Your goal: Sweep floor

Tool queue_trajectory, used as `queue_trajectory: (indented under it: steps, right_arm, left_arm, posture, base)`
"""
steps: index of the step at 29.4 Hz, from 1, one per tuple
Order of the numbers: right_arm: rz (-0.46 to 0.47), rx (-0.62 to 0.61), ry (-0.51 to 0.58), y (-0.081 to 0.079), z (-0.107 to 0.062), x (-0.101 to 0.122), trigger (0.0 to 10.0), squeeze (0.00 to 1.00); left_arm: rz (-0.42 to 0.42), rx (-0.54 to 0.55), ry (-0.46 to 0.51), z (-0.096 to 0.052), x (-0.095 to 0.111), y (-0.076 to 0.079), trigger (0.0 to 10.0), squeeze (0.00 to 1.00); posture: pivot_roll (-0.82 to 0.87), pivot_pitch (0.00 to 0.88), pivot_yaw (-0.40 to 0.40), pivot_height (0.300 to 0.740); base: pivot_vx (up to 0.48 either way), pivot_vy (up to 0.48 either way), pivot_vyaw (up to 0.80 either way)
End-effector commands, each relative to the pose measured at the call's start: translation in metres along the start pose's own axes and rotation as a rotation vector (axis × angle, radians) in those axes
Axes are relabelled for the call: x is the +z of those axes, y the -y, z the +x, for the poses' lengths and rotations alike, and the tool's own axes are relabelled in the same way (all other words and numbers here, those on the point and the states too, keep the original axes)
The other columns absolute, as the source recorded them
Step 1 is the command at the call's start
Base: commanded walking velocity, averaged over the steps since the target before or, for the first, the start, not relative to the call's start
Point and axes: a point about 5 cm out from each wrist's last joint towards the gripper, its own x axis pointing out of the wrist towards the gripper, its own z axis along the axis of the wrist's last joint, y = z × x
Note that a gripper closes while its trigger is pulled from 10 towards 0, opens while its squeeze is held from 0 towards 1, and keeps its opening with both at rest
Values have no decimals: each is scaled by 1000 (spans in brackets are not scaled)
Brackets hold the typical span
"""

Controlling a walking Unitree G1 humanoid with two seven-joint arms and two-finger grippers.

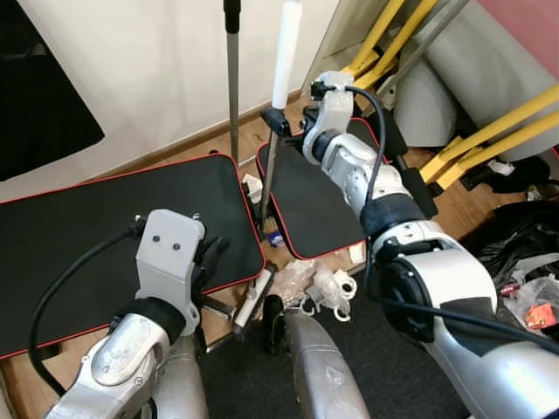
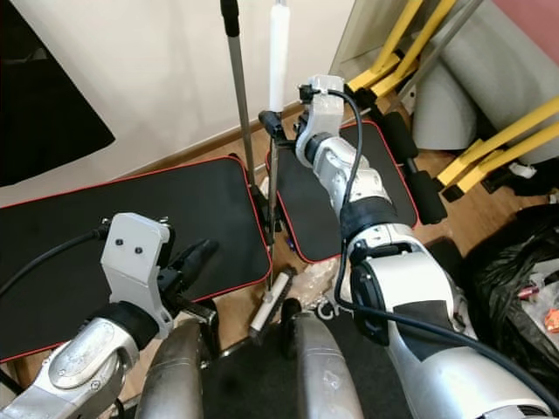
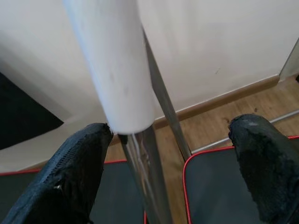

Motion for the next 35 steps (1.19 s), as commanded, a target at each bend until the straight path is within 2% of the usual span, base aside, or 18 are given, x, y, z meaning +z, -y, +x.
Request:
queue_trajectory:
  steps: [1, 2, 3, 4, 5, 16, 28, 30, 32, 33, 34, 35]
  right_arm:
    - [12, -6, -28, 2, -1, -11, 8039, 0]
    - [14, 0, -26, 1, -1, -12, 8039, 0]
    - [8, 10, -21, 0, -1, -12, 1020, 0]
    - [8, 10, -21, 0, -1, -12, 1020, 0]
    - [9, 18, -17, -1, -1, -13, 0, 0]
    - [-8, 9, 26, 4, -2, -10, 0, 0]
    - [-19, 24, 101, 29, -16, -2, 0, 0]
    - [-19, 57, 123, 29, -20, 2, 0, 0]
    - [14, 218, 182, 18, -35, 14, 0, 0]
    - [14, 218, 182, 18, -35, 14, 0, 0]
    - [37, 302, 200, 9, -43, 18, 0, 0]
    - [37, 302, 200, 9, -43, 18, 0, 0]
  left_arm:
    - [-23, -11, -22, -4, -3, 4, 10000, 0]
    - [-23, -11, -23, -5, -2, 5, 10000, 0]
    - [-24, -11, -24, -5, -2, 5, 10000, 0]
    - [-24, -11, -24, -5, -2, 5, 10000, 0]
    - [-25, -11, -26, -6, -1, 5, 10000, 0]
    - [-31, -4, -32, -5, 0, 5, 10000, 0]
    - [-50, 3, -35, 5, -5, 4, 10000, 0]
    - [-52, 3, -36, 8, -6, 3, 10000, 0]
    - [-46, 8, -37, 15, -9, 1, 10000, 0]
    - [-46, 8, -37, 15, -9, 1, 10000, 0]
    - [-42, 12, -36, 18, -10, 0, 10000, 0]
    - [-42, 12, -36, 18, -10, 0, 10000, 0]
  posture:
    - [7, 521, -219, 740]
    - [7, 521, -219, 740]
    - [9, 525, -219, 740]
    - [9, 525, -219, 740]
    - [9, 525, -219, 740]
    - [6, 524, -224, 740]
    - [-15, 476, -235, 740]
    - [-17, 452, -232, 740]
    - [-25, 415, -227, 740]
    - [-25, 415, -227, 740]
    - [-25, 415, -227, 740]
    - [-25, 415, -227, 740]
  base:
    - [0, 0, 0]
    - [0, 0, 0]
    - [0, 0, 0]
    - [0, 0, 0]
    - [0, 0, 0]
    - [0, 0, 0]
    - [0, 0, 0]
    - [0, 0, 0]
    - [0, 0, 0]
    - [0, 0, 0]
    - [0, 0, 0]
    - [0, 0, 0]
